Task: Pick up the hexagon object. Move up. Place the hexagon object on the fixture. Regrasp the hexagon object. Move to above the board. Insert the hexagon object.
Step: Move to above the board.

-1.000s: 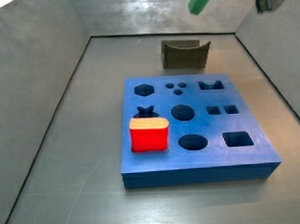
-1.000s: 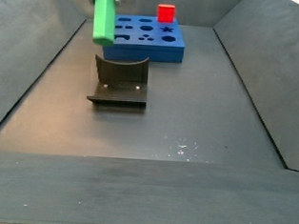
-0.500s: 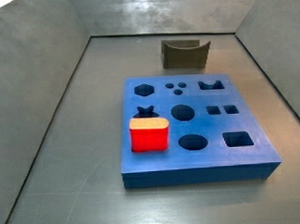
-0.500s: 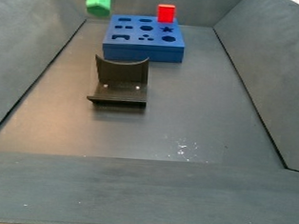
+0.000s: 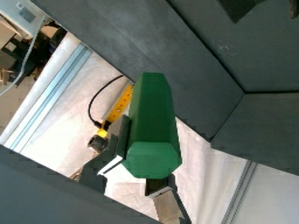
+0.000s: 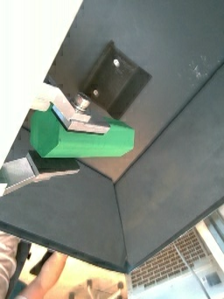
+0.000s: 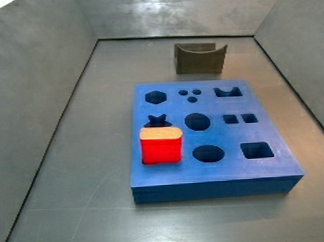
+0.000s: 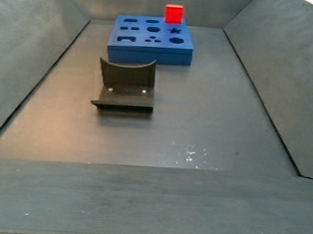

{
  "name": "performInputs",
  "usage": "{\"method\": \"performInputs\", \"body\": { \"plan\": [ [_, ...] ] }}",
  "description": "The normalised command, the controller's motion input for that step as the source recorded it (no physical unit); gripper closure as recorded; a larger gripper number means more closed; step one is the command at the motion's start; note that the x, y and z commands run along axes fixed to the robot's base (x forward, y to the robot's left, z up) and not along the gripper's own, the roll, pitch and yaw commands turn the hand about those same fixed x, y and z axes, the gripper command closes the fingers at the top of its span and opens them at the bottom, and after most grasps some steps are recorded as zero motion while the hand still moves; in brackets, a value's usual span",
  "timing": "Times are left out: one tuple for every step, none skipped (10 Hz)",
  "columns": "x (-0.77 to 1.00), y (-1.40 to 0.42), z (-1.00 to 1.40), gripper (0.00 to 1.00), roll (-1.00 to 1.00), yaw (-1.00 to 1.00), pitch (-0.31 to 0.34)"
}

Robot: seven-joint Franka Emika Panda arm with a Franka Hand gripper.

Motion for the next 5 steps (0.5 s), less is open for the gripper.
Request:
{"method": "performInputs", "body": {
  "plan": [
    [-0.70, -1.00, 0.06, 1.00, -1.00, -0.03, 0.009],
    [-0.76, -1.00, 0.08, 1.00, -1.00, -0.03, -0.028],
    [-0.77, -1.00, 0.07, 1.00, -1.00, -0.02, -0.040],
    [-0.79, -1.00, 0.08, 1.00, -1.00, -0.03, -0.054],
    [-0.81, -1.00, 0.08, 1.00, -1.00, -0.03, -0.057]
  ]
}}
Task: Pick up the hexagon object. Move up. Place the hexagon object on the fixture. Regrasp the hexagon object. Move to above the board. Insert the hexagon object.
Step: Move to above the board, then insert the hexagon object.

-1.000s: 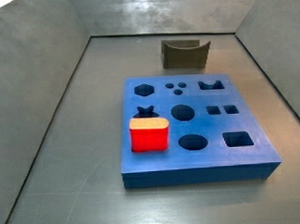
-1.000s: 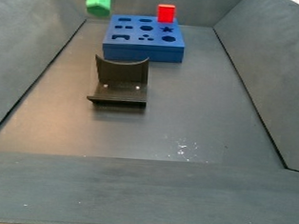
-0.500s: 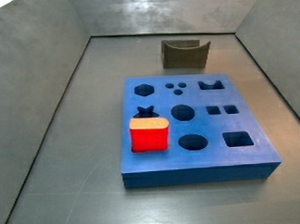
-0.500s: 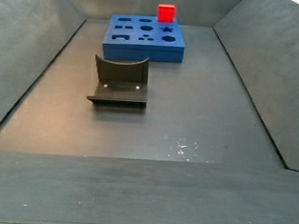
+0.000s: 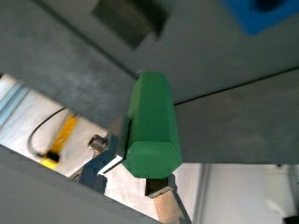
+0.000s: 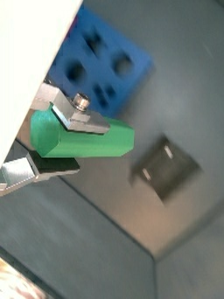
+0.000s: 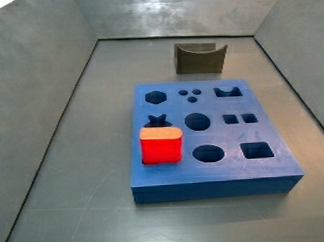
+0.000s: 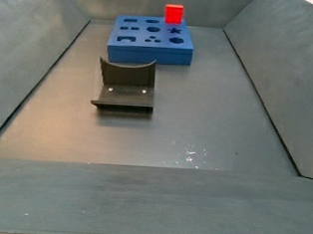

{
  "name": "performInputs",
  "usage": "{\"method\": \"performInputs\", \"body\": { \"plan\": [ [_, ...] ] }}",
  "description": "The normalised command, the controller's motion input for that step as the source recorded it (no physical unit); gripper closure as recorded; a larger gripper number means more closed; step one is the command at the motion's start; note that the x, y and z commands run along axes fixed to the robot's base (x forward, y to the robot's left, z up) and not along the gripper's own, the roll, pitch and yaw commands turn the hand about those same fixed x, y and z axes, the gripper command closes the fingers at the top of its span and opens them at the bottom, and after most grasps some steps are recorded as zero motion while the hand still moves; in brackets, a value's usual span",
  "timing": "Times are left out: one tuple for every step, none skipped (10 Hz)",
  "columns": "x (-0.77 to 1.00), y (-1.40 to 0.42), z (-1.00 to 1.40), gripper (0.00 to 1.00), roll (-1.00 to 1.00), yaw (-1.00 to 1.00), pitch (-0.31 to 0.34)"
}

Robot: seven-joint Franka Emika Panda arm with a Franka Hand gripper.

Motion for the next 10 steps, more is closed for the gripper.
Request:
{"method": "performInputs", "body": {
  "plan": [
    [-0.85, -1.00, 0.08, 1.00, -1.00, -0.04, -0.067],
    [-0.87, -1.00, 0.08, 1.00, -1.00, -0.04, -0.073],
    [-0.67, -0.68, 0.06, 1.00, -1.00, -0.04, -0.099],
    [-0.52, -0.48, 0.04, 1.00, -1.00, -0.04, -0.108],
    [-0.29, -0.20, 0.02, 1.00, -0.87, -0.03, -0.099],
    [-0.18, -0.11, 0.01, 1.00, -0.65, -0.03, -0.074],
    [-0.12, -0.07, 0.01, 1.00, -0.45, -0.02, -0.052],
    [-0.08, -0.04, 0.00, 1.00, -0.30, -0.02, -0.036],
    [0.00, 0.00, -0.04, 1.00, 0.00, 0.00, 0.000],
    [0.00, 0.15, -0.47, 1.00, 0.08, 0.00, 0.000]
  ]
}}
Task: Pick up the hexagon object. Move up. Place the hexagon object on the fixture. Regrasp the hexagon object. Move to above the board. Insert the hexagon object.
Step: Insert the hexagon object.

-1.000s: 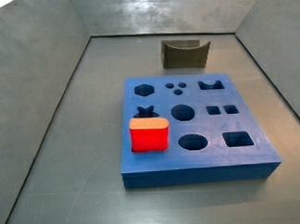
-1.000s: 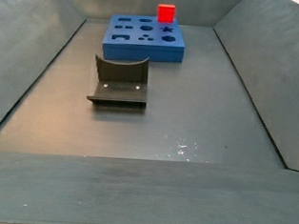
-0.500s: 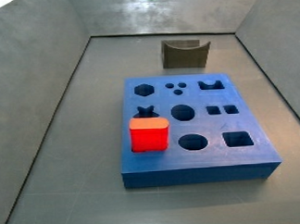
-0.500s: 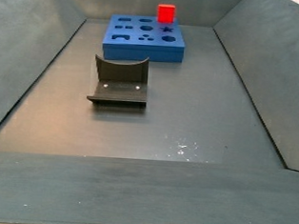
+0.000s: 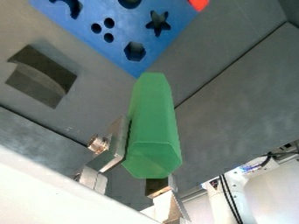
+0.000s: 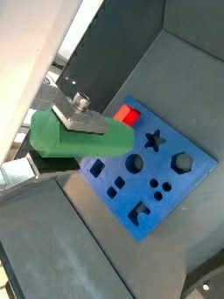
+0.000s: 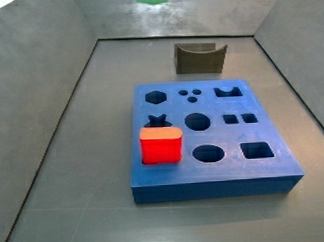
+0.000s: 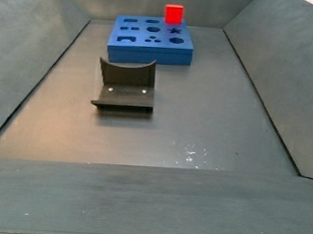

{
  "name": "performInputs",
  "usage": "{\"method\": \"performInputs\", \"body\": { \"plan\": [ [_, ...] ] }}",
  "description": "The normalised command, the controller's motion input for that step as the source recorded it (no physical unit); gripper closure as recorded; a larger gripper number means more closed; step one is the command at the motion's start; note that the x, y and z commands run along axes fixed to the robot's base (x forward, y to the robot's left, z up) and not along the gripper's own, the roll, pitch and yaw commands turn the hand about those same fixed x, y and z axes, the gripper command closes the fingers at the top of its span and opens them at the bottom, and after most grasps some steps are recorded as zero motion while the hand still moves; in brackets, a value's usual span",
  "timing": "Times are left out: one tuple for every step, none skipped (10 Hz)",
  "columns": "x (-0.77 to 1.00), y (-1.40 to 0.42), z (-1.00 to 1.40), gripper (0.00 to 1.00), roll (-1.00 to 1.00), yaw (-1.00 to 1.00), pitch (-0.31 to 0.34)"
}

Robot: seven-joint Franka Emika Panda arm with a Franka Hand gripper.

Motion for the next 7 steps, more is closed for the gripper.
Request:
{"method": "performInputs", "body": {
  "plan": [
    [-0.11, 0.31, -1.00, 1.00, 0.01, -0.02, 0.000],
    [-0.11, 0.31, -1.00, 1.00, 0.00, -0.02, 0.000],
    [-0.11, 0.30, -1.00, 1.00, 0.00, -0.01, 0.000],
    [-0.03, 0.25, -1.00, 1.00, 0.00, 0.00, 0.000],
    [0.09, 0.12, -1.00, 1.00, 0.00, -0.01, 0.000],
    [0.13, 0.08, -1.00, 1.00, 0.00, -0.07, 0.000],
    [0.22, 0.10, -1.00, 1.00, 0.00, -0.06, -0.006]
  ]
}}
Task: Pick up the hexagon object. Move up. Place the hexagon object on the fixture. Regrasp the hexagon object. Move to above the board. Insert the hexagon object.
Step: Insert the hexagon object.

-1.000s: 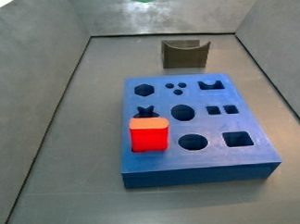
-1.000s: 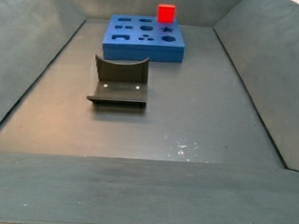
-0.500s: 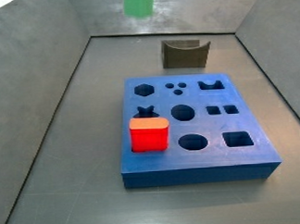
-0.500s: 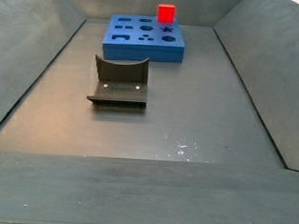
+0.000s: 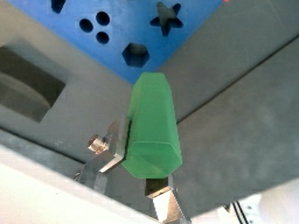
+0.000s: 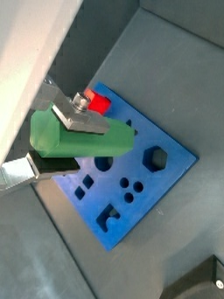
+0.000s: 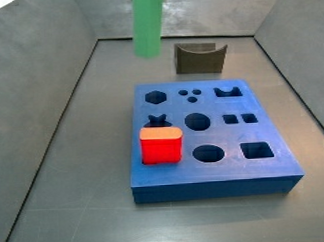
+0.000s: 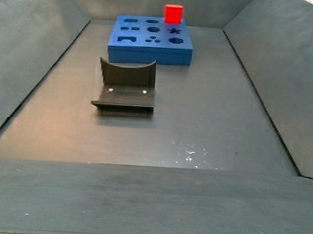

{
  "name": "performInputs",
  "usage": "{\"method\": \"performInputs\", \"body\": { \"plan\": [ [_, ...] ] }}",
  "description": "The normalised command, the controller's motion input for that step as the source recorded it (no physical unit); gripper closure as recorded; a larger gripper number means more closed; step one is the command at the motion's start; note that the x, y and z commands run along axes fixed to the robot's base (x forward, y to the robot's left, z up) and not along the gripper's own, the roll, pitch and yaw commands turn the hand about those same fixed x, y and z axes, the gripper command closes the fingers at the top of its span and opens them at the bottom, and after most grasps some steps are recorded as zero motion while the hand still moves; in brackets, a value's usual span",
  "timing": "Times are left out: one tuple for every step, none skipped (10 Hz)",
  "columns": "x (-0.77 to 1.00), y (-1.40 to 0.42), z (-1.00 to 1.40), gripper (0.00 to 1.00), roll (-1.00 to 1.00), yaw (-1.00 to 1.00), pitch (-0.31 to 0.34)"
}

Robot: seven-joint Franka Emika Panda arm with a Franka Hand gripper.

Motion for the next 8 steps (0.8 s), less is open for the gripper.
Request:
{"method": "performInputs", "body": {
  "plan": [
    [0.30, 0.16, -1.00, 1.00, 0.00, -0.09, 0.000],
    [0.26, 0.21, -1.00, 1.00, 0.00, -0.09, 0.000],
    [0.20, 0.22, -1.00, 1.00, -0.03, -0.09, -0.010],
    [0.00, 0.22, -0.75, 1.00, -0.20, -0.06, -0.094],
    [-0.14, 0.25, -0.41, 1.00, -0.32, -0.04, -0.221],
    [-0.22, 0.20, -0.20, 1.00, -0.25, -0.01, -0.229],
    [-0.19, 0.23, -0.31, 1.00, -0.27, -0.01, -0.233],
    [-0.10, 0.12, -0.25, 1.00, -0.23, 0.00, -0.214]
  ]
}}
